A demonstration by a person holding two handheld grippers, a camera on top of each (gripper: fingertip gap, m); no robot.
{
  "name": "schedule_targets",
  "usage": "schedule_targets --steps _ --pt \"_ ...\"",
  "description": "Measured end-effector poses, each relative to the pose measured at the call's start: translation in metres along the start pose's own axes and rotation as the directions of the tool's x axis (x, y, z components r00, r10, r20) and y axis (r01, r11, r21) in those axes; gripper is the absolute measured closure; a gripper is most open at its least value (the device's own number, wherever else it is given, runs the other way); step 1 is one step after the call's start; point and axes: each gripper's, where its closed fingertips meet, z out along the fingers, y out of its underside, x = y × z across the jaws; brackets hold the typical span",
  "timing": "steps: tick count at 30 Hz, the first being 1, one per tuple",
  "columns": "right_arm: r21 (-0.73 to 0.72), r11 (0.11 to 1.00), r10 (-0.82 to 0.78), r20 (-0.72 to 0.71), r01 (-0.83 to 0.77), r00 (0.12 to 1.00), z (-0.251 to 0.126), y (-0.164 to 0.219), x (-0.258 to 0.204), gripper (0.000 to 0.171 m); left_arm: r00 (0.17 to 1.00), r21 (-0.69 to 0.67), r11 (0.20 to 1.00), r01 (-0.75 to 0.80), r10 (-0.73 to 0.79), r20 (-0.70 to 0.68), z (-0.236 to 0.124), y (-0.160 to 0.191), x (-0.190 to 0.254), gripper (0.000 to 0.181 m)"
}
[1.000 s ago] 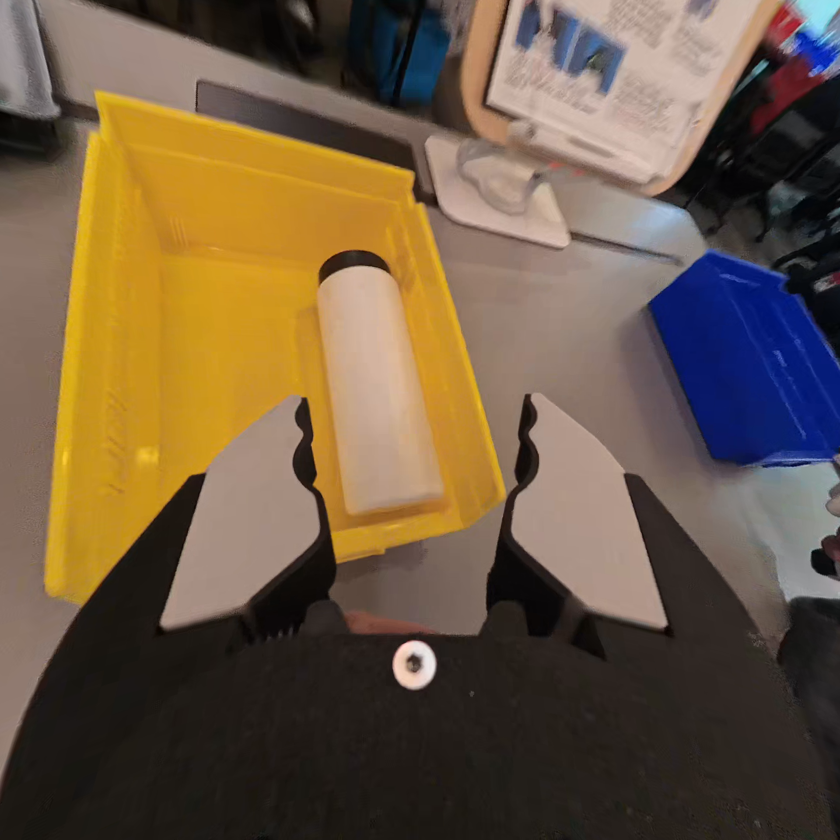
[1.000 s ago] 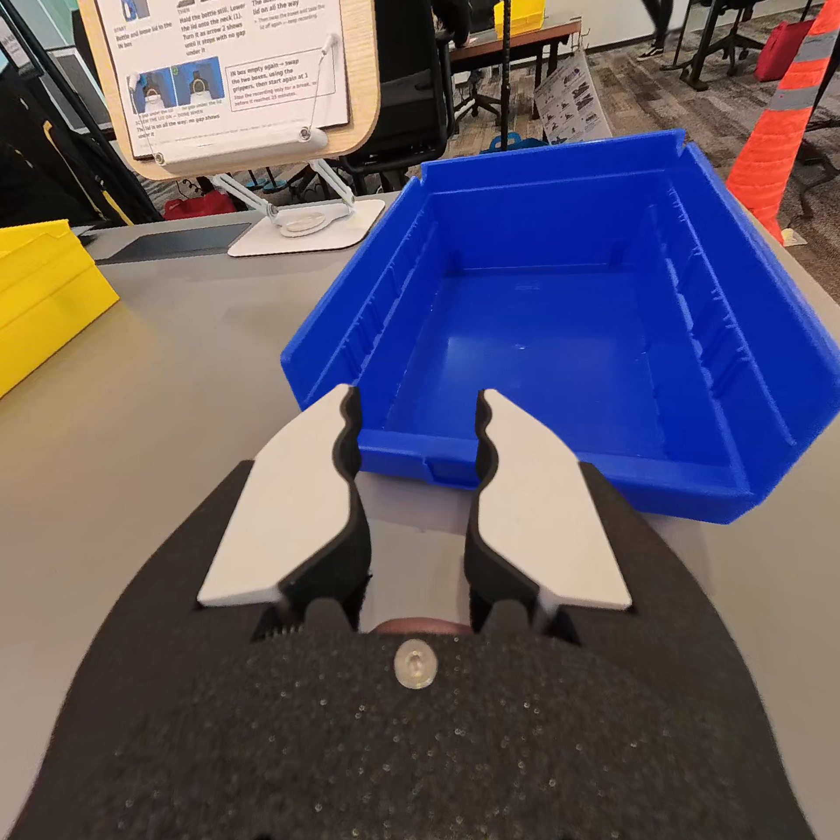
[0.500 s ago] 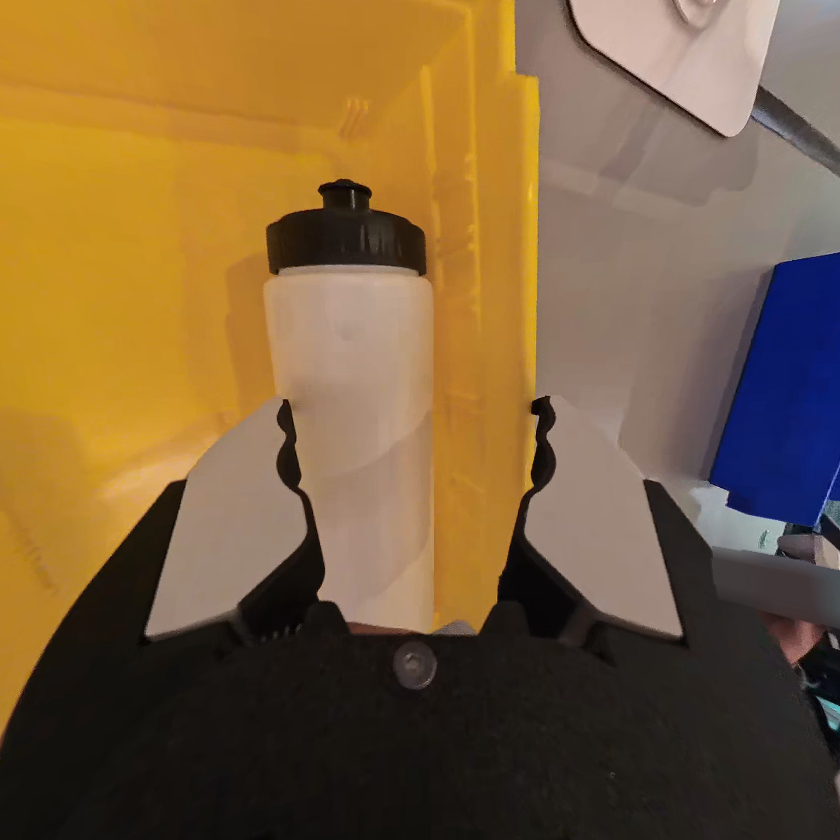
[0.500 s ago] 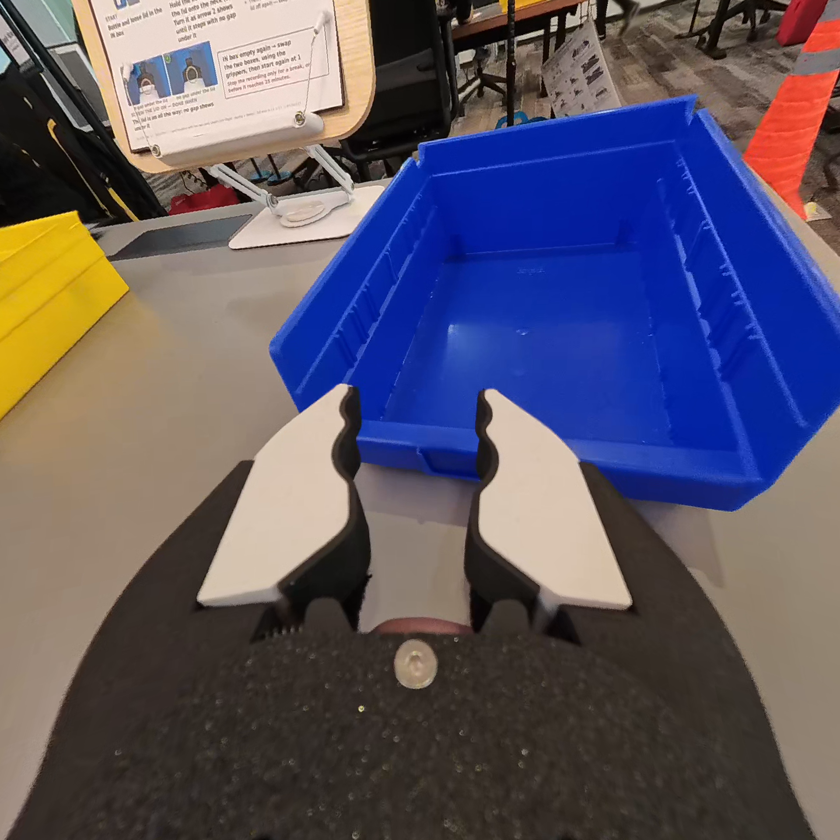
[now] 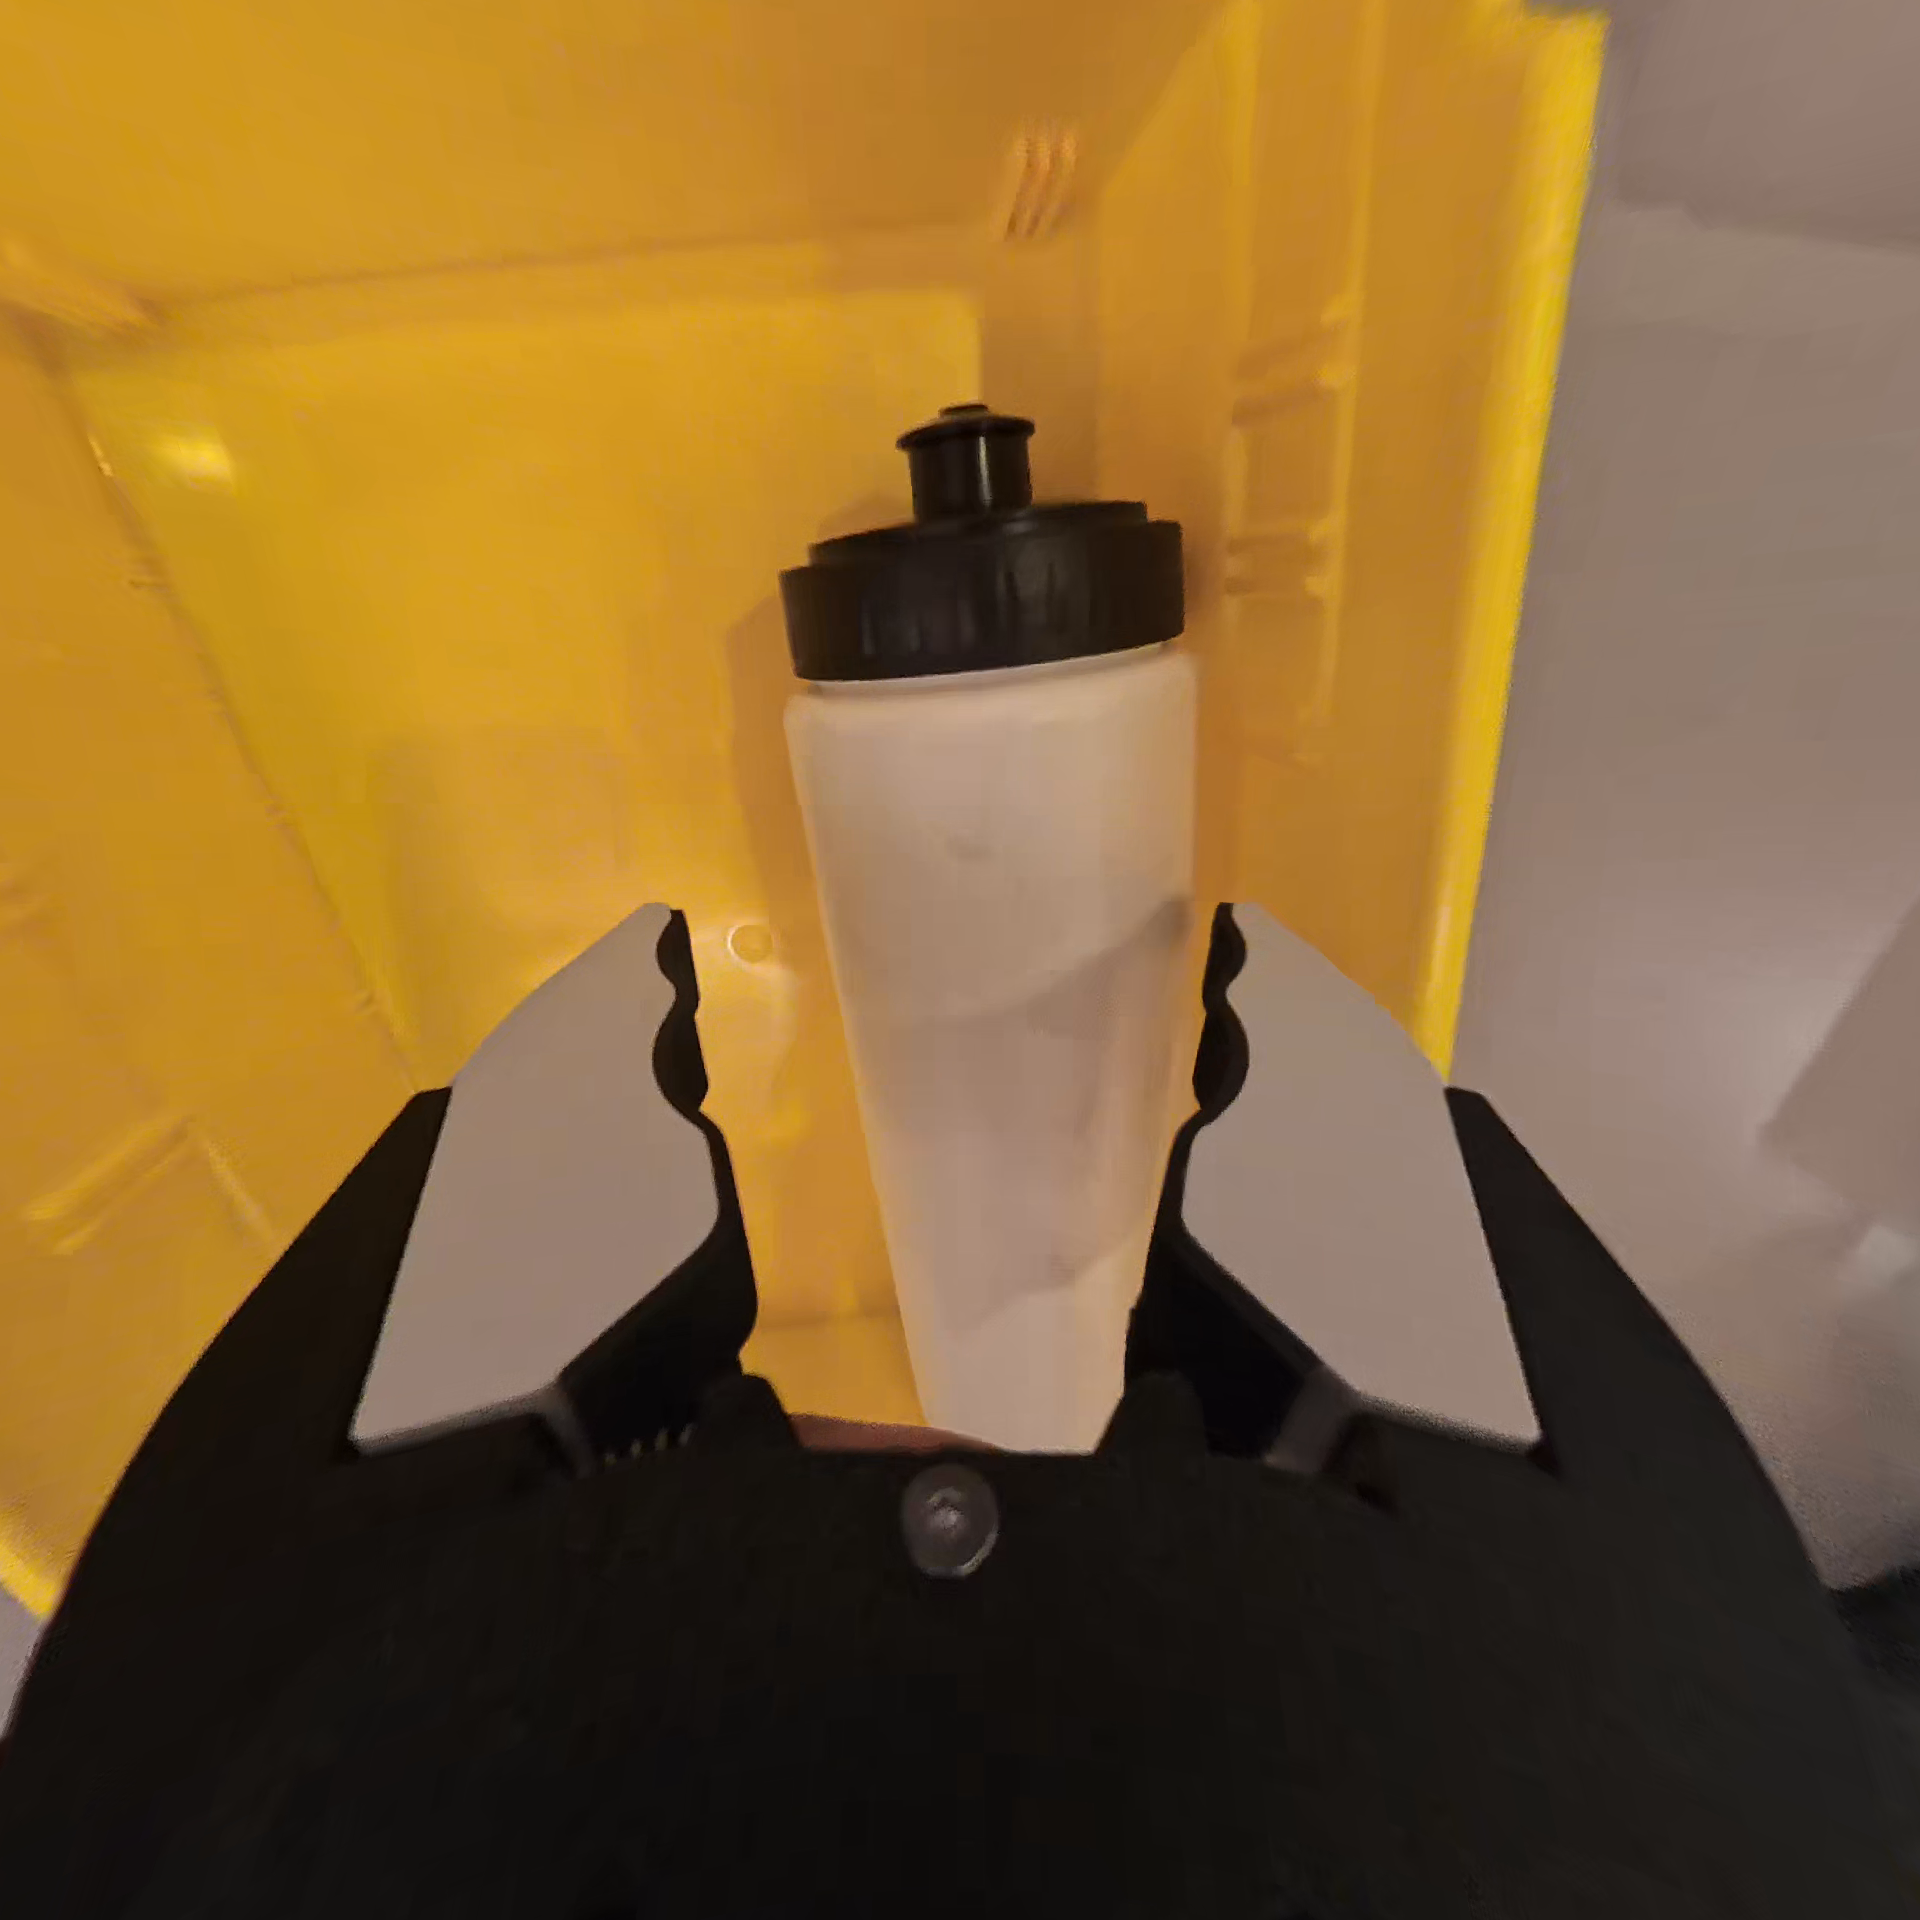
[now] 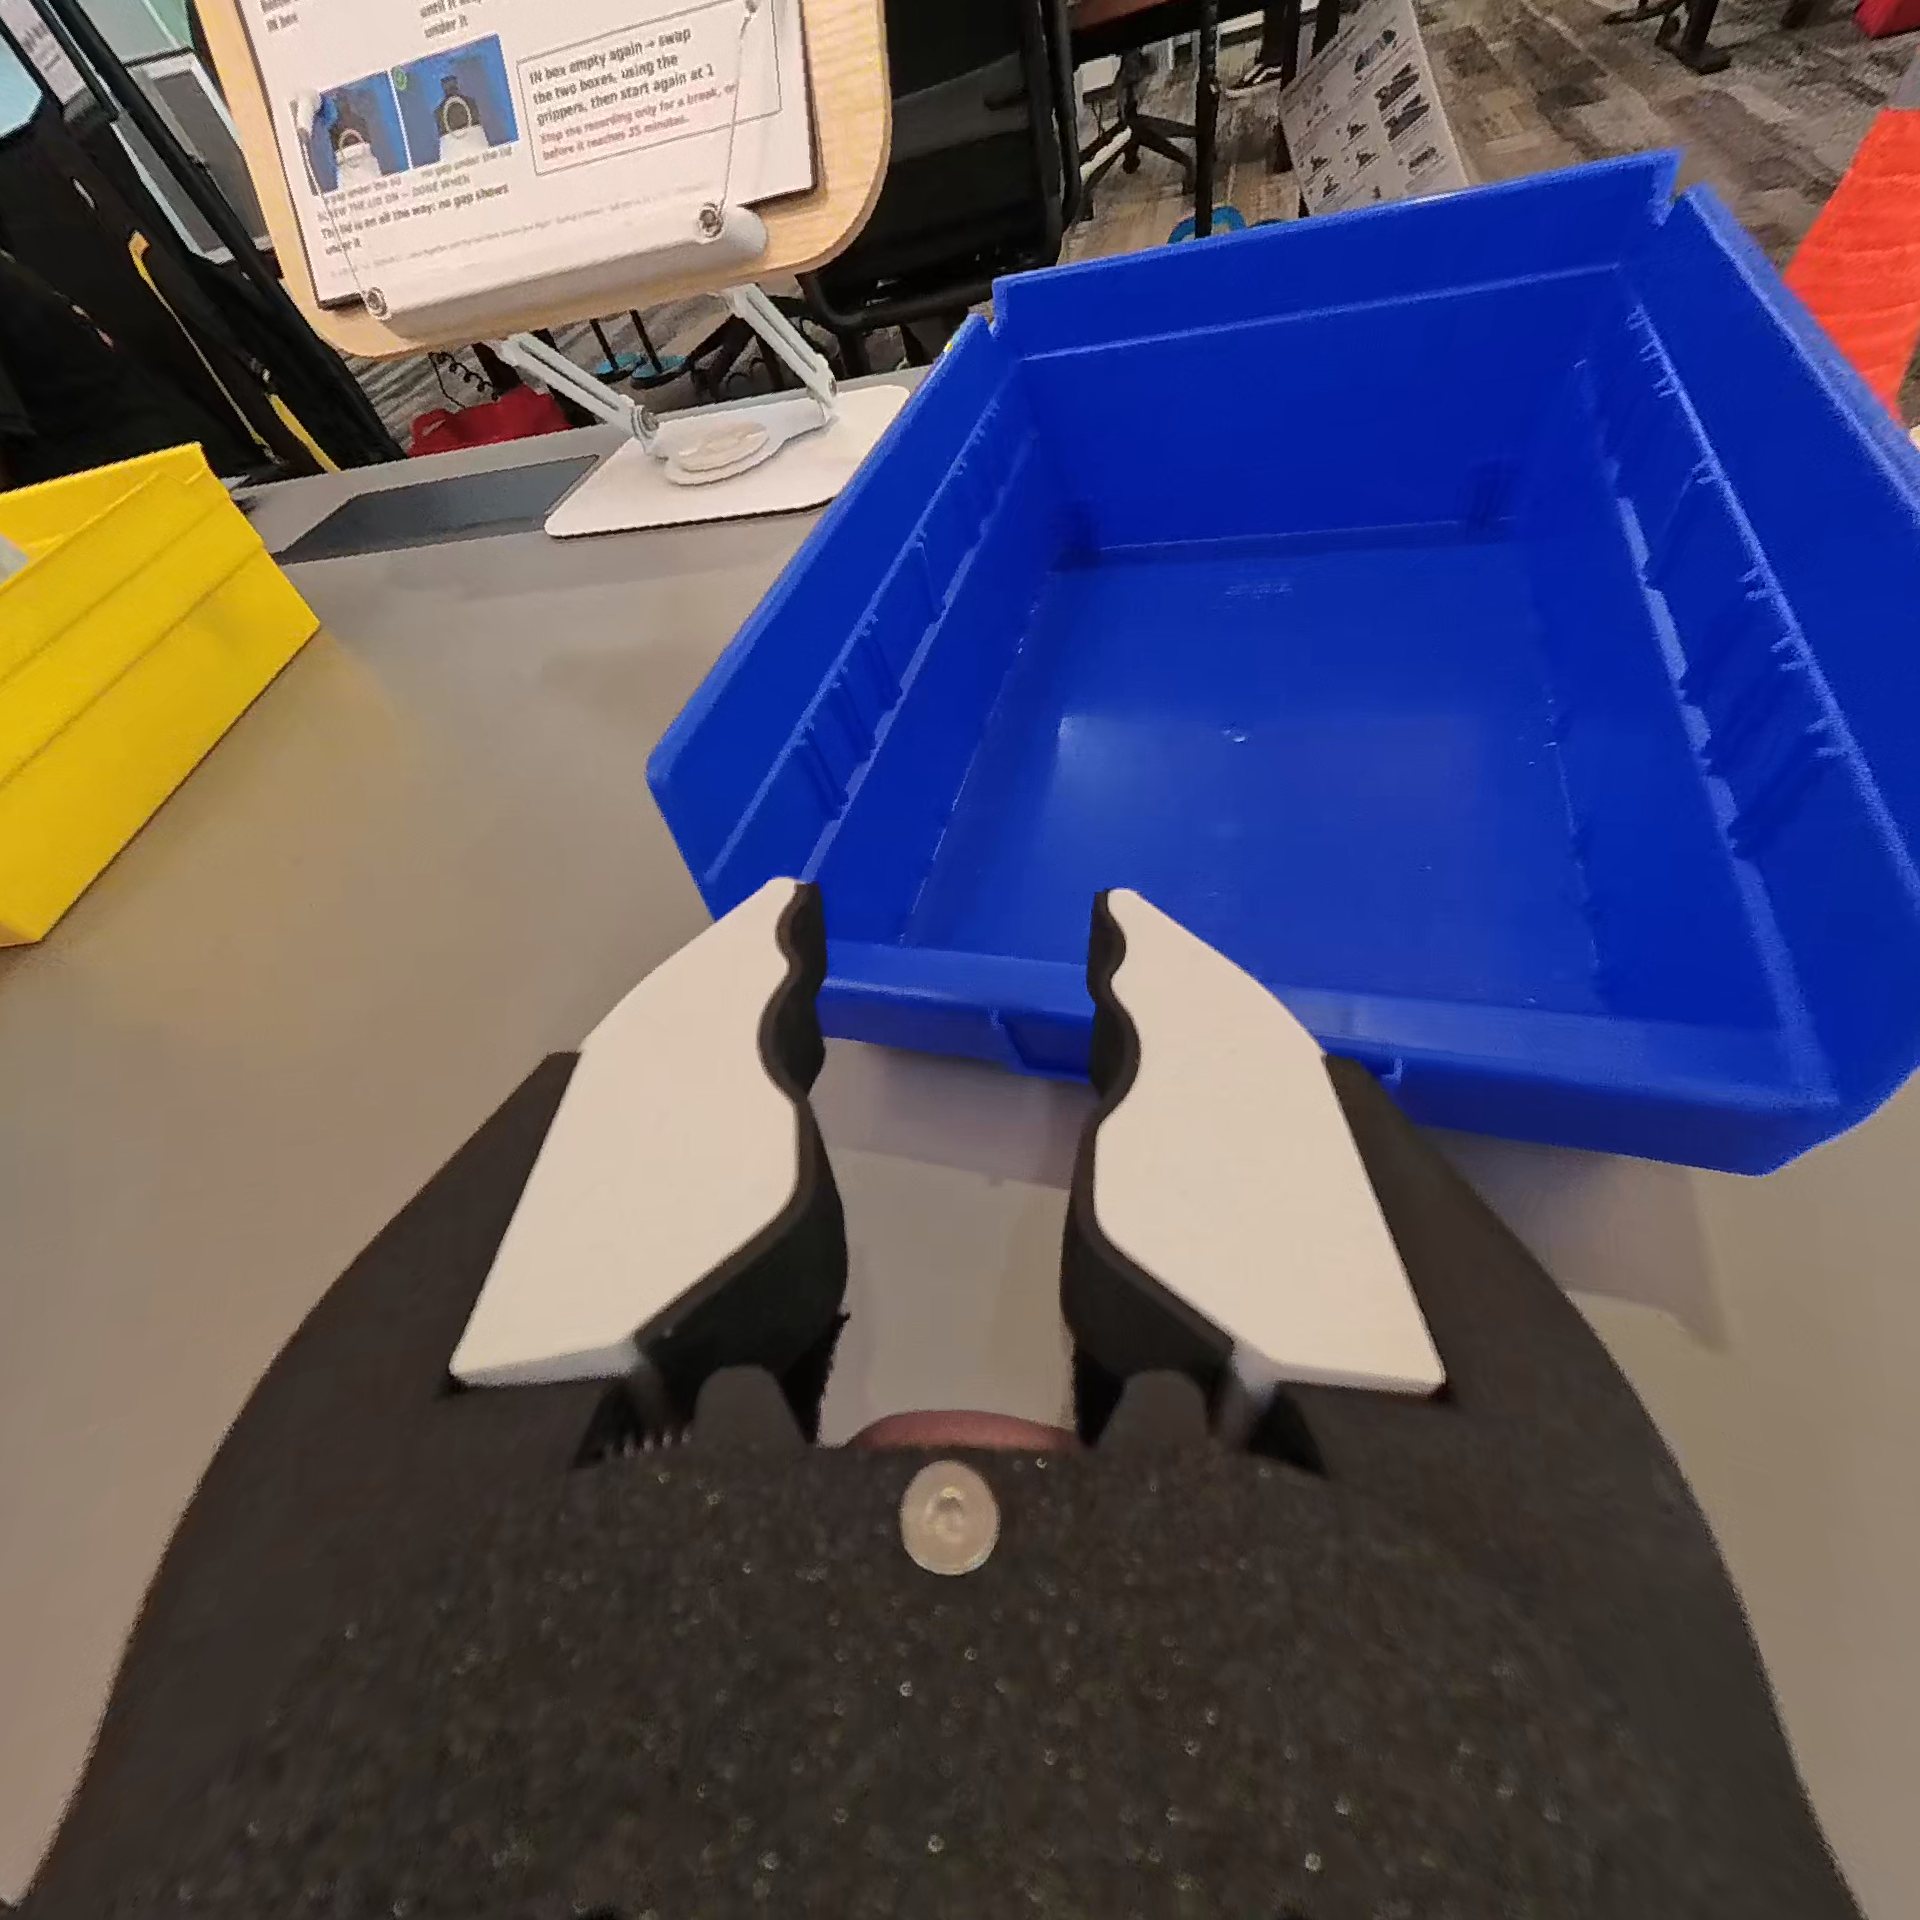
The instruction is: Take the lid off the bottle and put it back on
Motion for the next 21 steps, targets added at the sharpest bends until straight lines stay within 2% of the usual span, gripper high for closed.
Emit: schedule_targets --steps 6,9,15,18,21 --pt "-0.006 0.999 0.039 0.01 -0.039 0.999 -0.001 0.002 0.005 0.123 0.999 -0.077 0.996 0.038 -0.037 0.02 0.031 0.009 -0.009 0.09" --pt "-0.006 0.997 0.074 0.021 -0.074 0.997 -0.001 0.003 0.007 0.123 0.997 -0.094 0.993 0.073 -0.076 -0.031 0.035 0.007 -0.012 0.084" --pt "-0.026 0.997 0.079 0.034 -0.078 0.996 0.004 0.006 0.004 0.123 0.979 -0.084 0.99 0.113 -0.126 -0.16 0.025 -0.011 -0.007 0.095" --pt "-0.034 0.998 0.061 0.03 -0.06 0.998 0.005 0.007 0.002 0.123 0.966 -0.087 0.987 0.134 -0.15 -0.211 0.029 -0.014 -0.005 0.095" --pt "-0.041 0.998 0.057 0.03 -0.056 0.998 0.005 0.008 0.002 0.123 0.961 -0.053 0.993 0.102 -0.112 -0.254 0.033 -0.016 -0.001 0.094"
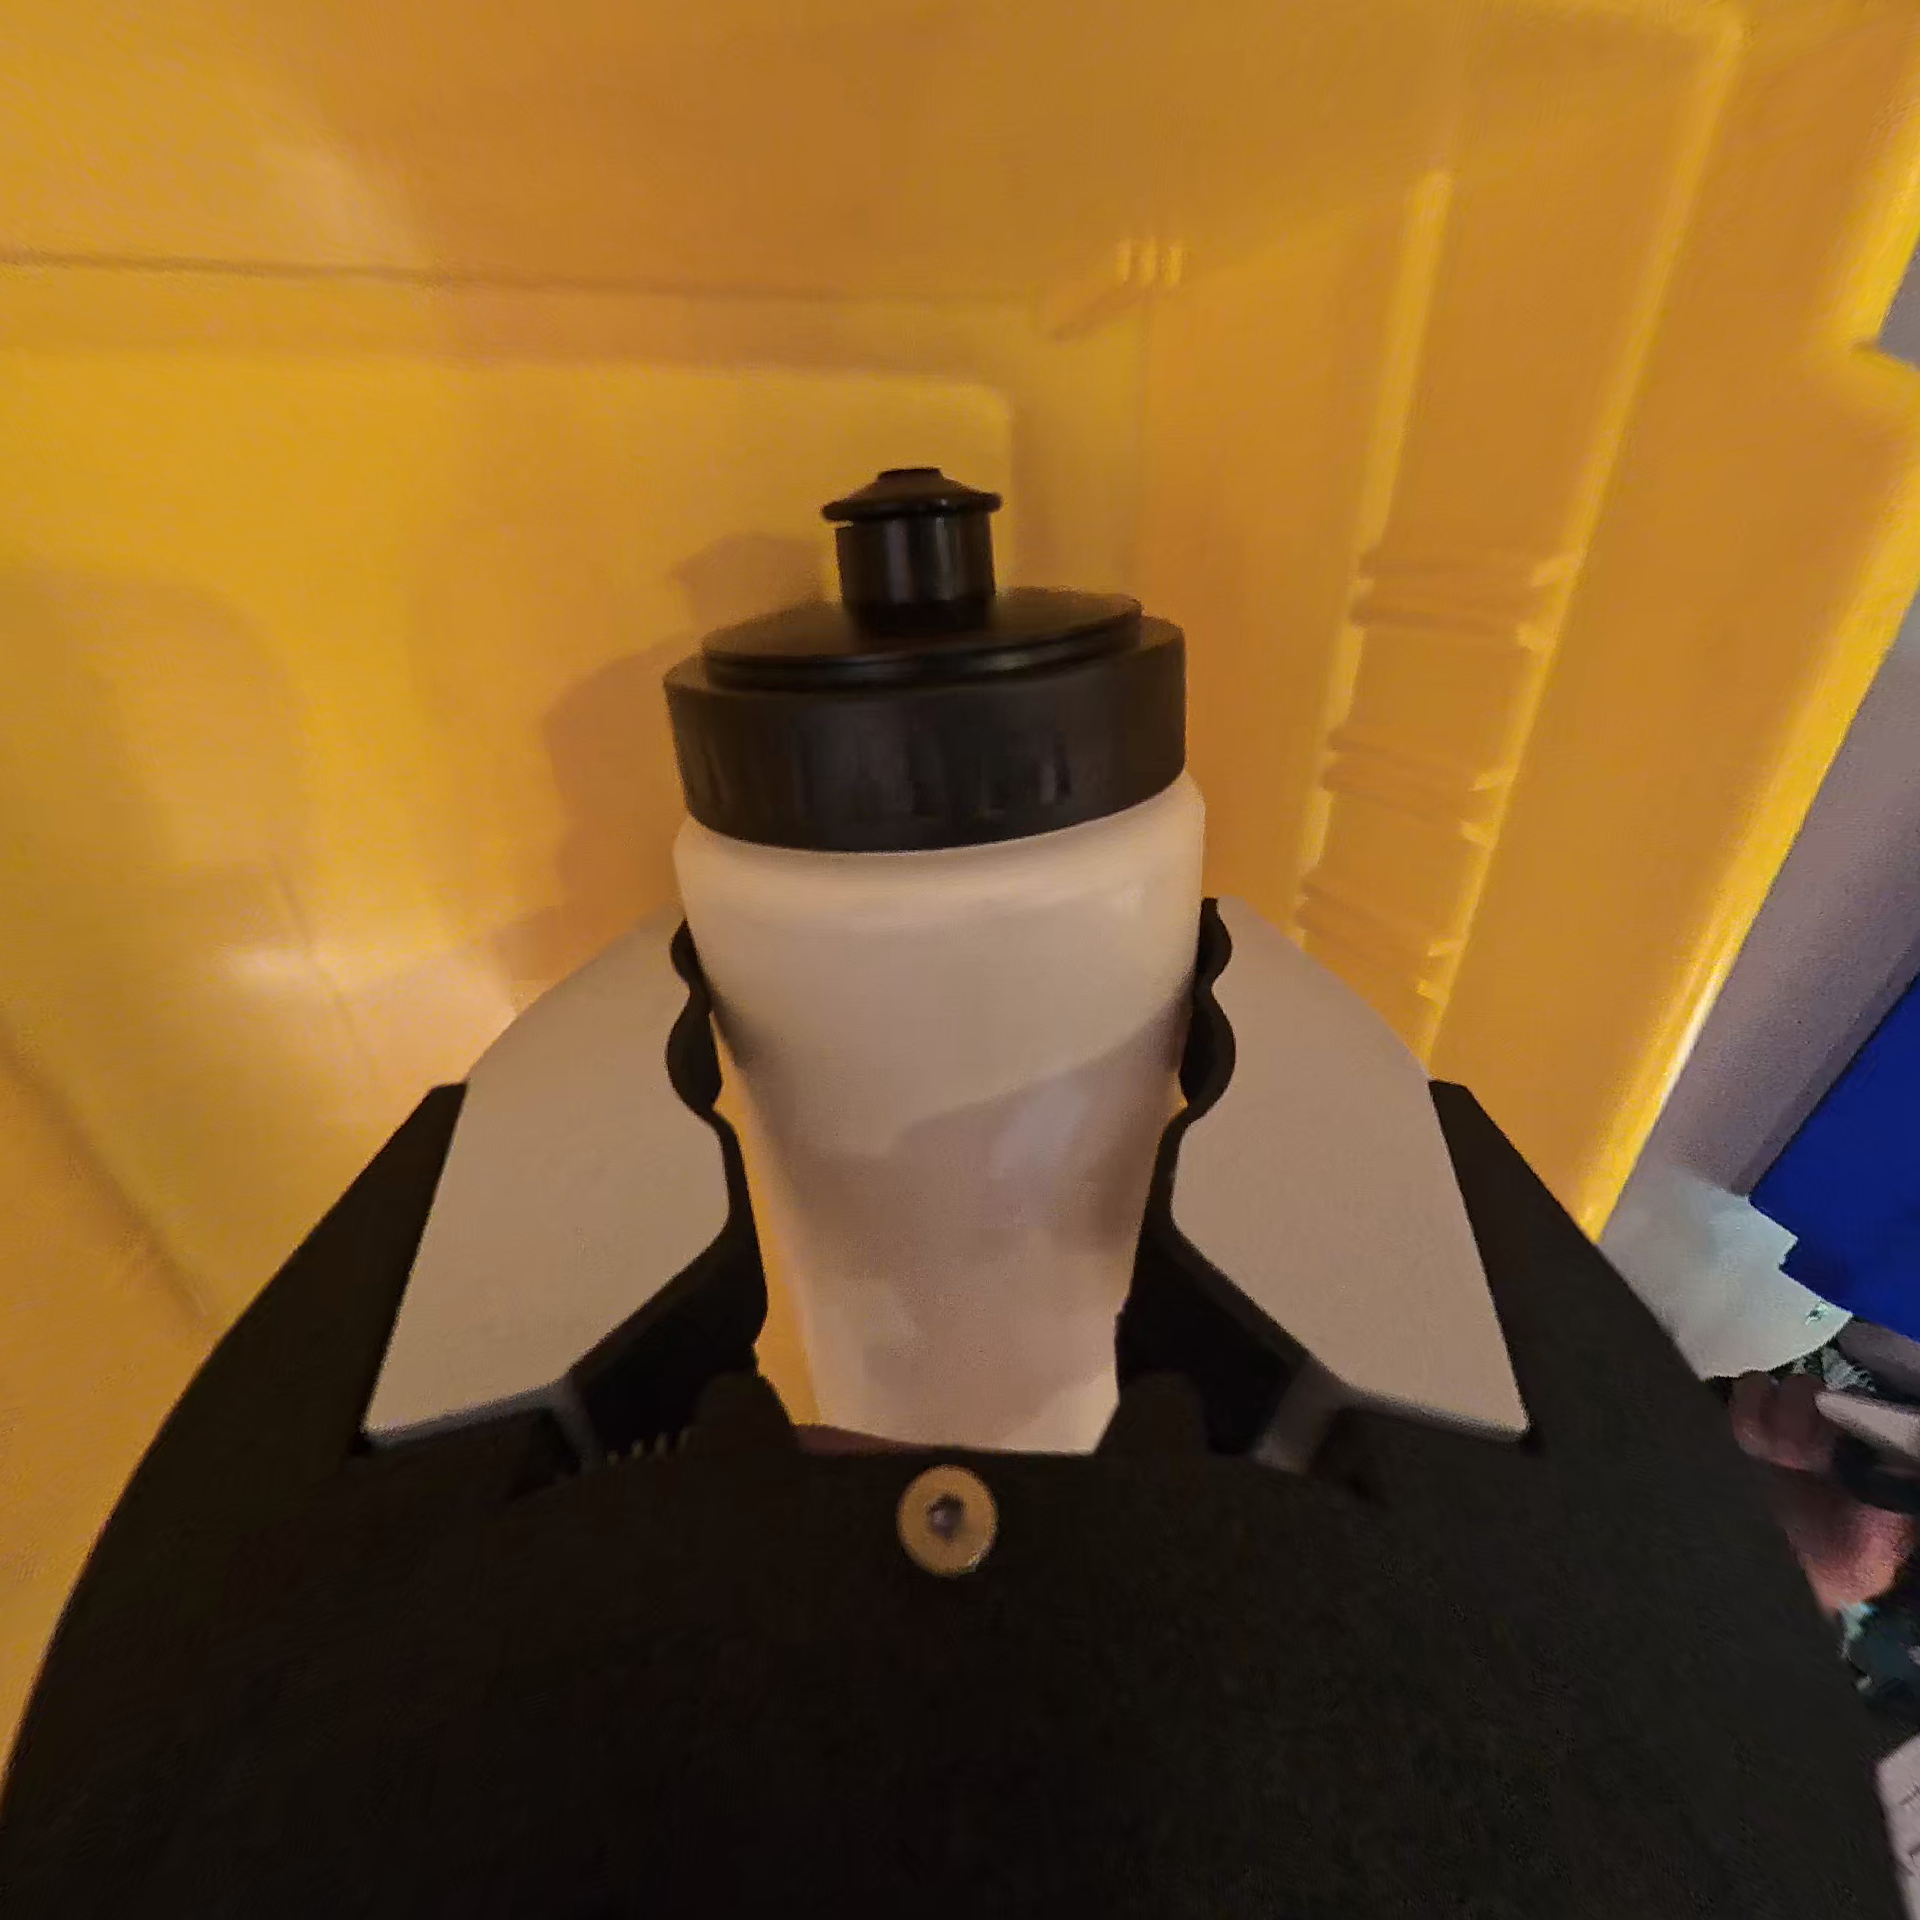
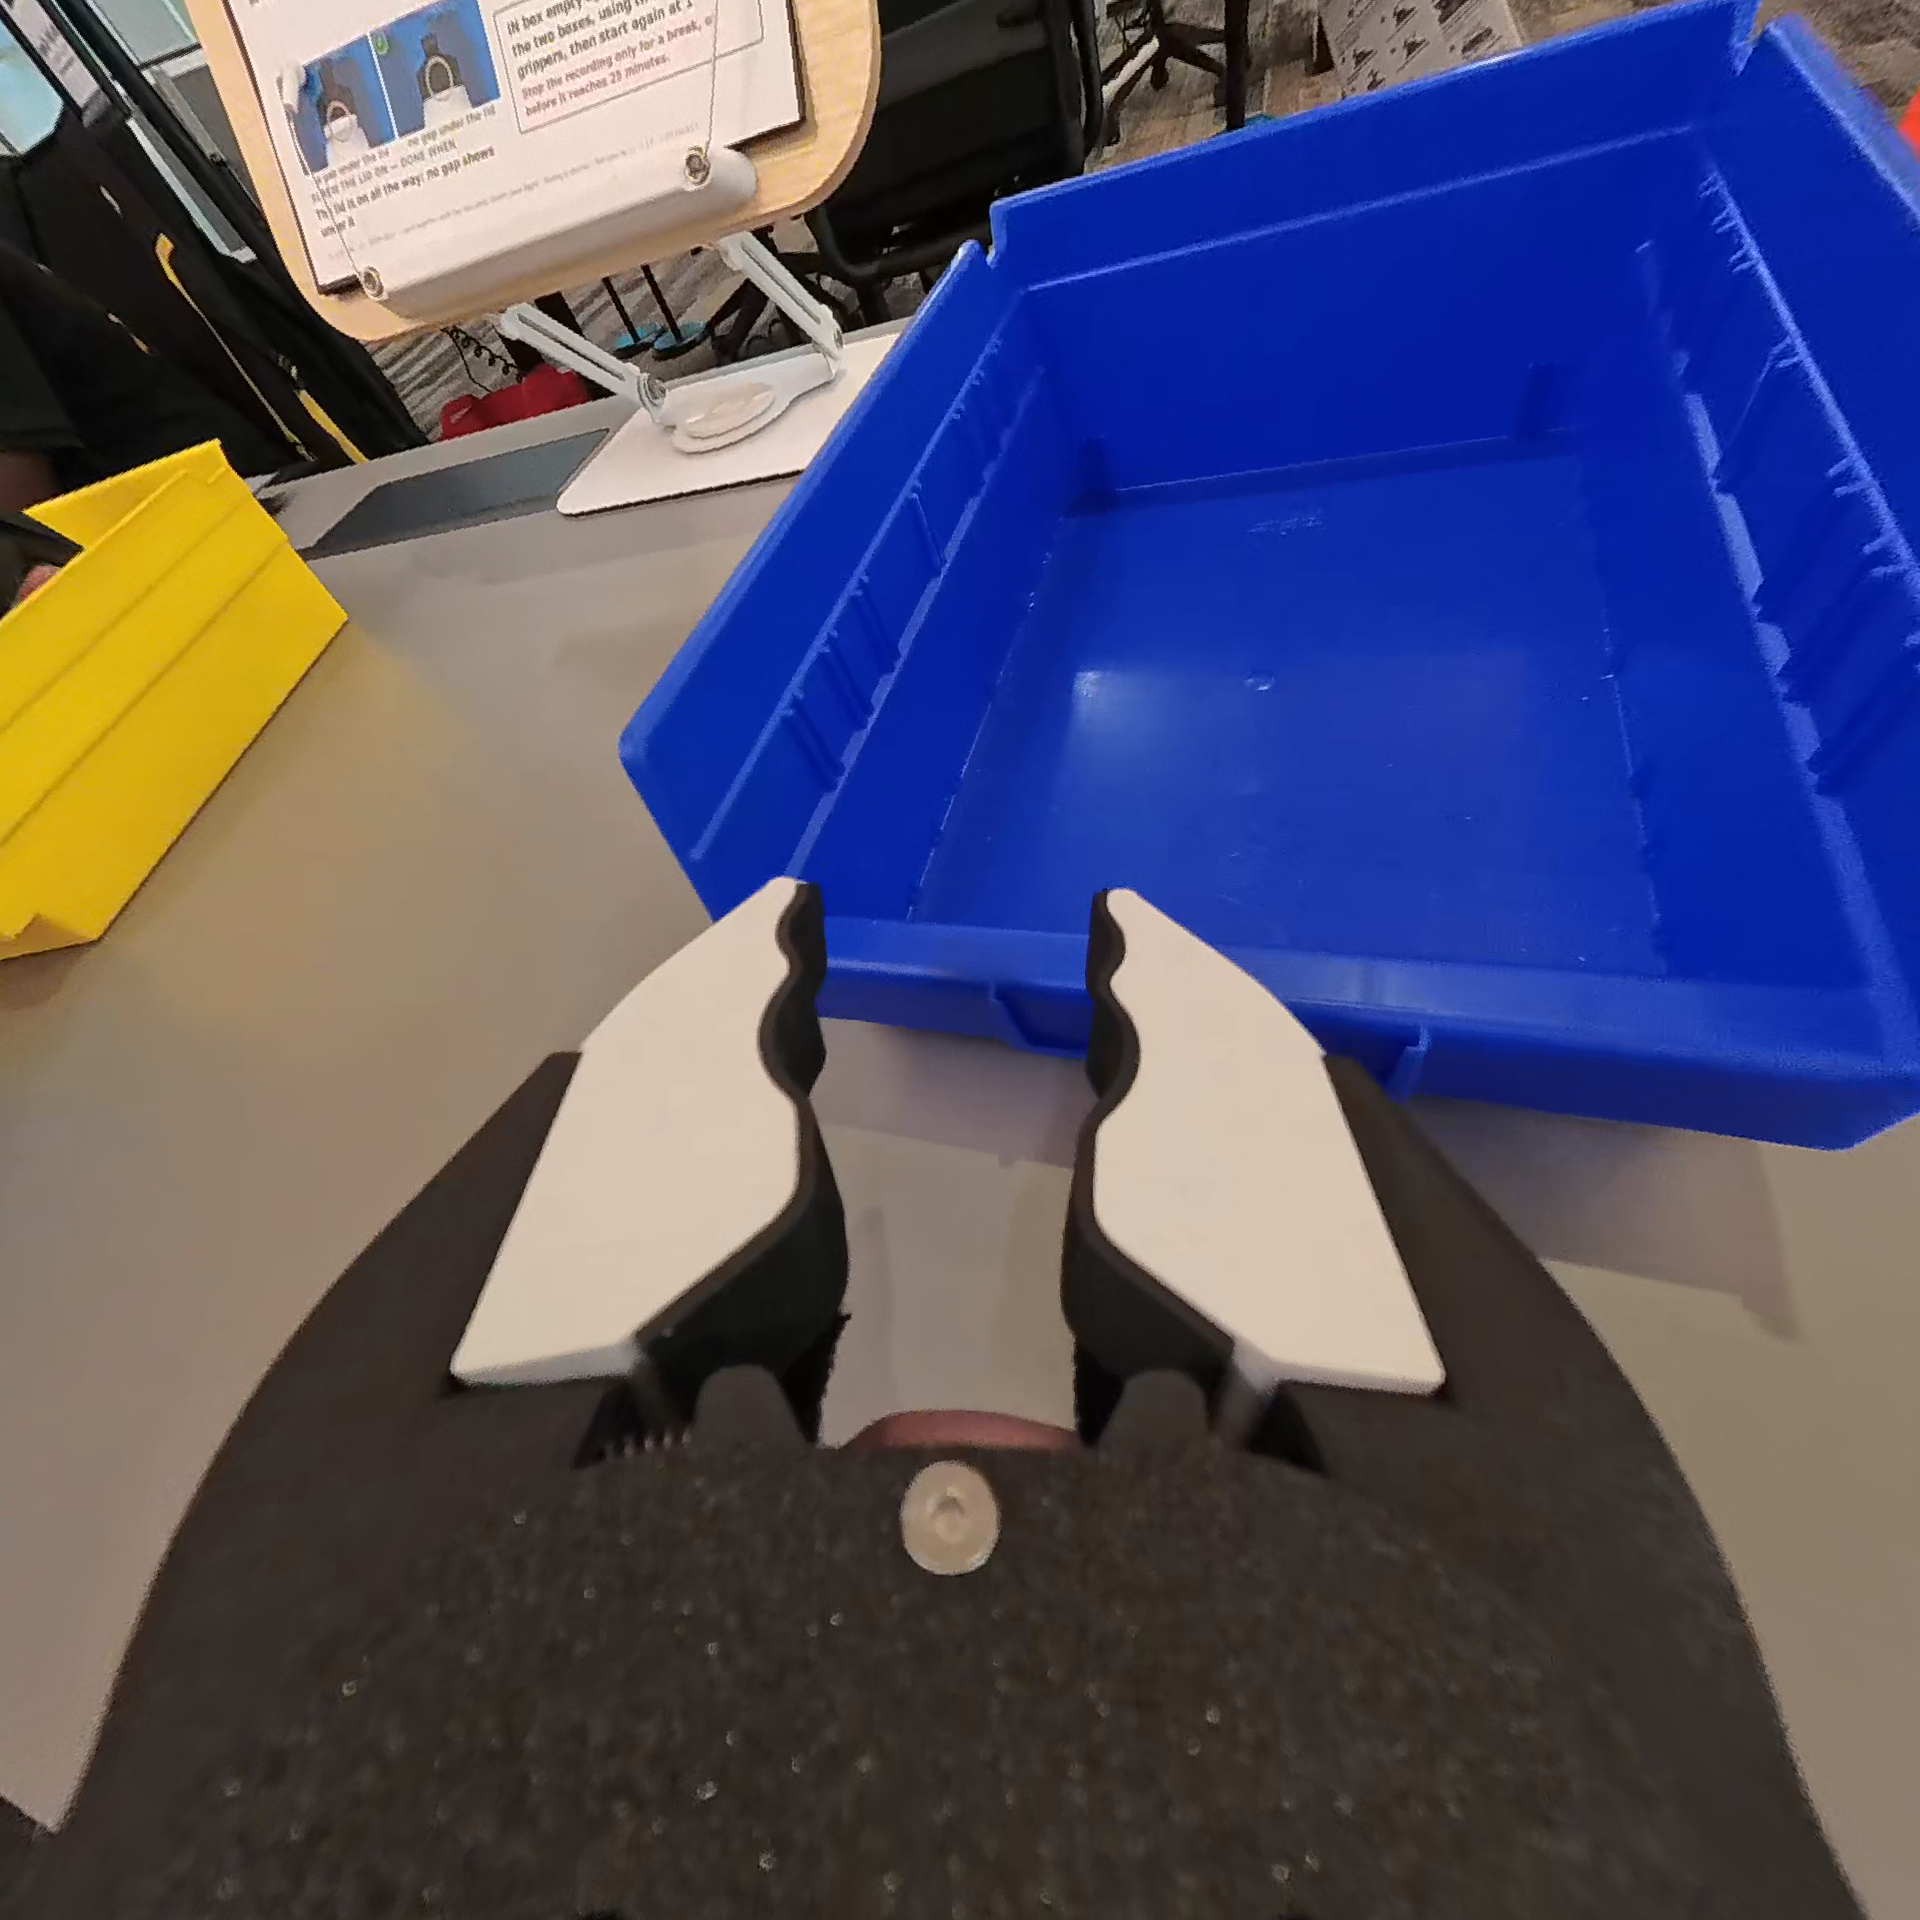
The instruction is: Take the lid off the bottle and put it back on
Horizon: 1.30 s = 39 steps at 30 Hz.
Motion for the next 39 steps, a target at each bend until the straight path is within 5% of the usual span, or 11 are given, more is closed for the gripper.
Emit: schedule_targets --steps 6,11,16,20,23,28,34,39 --pt "0.003 1.0 0.01 0.0 -0.01 1.0 -0.002 0.0 0.002 0.123 0.996 -0.014 0.996 -0.083 0.083 0.009 -0.005 0.003 -0.006 0.095" --pt "0.007 1.0 0.015 0.003 -0.015 1.0 -0.004 0.0 0.001 0.123 0.981 0.269 0.948 -0.17 0.188 -0.044 -0.061 -0.032 0.01 0.095" --pt "0.01 1.0 0.013 0.002 -0.013 1.0 -0.003 -0.002 0.001 0.123 0.919 0.656 0.71 -0.255 0.388 -0.063 -0.176 -0.043 0.071 0.095" --pt "0.011 1.0 0.0 0.001 0.0 1.0 -0.001 -0.004 -0.003 0.124 0.82 0.833 0.456 -0.314 0.572 -0.004 -0.235 -0.008 0.145 0.095" --pt "0.013 1.0 -0.01 0.004 0.01 1.0 0.001 -0.005 -0.006 0.124 0.744 0.868 0.315 -0.383 0.662 0.088 -0.224 0.024 0.201 0.095" --pt "0.016 1.0 -0.022 0.006 0.021 1.0 0.001 -0.005 -0.008 0.124 0.627 0.91 0.192 -0.367 0.774 0.089 -0.152 0.061 0.283 0.095" --pt "0.022 0.999 -0.032 0.007 0.032 0.999 -0.001 -0.005 -0.007 0.124 0.577 0.896 0.192 -0.399 0.813 0.083 -0.057 0.058 0.314 0.095" --pt "0.022 0.998 -0.057 0.012 0.056 0.998 0.0 -0.005 -0.007 0.123 0.505 0.89 0.127 -0.438 0.854 0.127 -0.027 0.063 0.318 0.095"
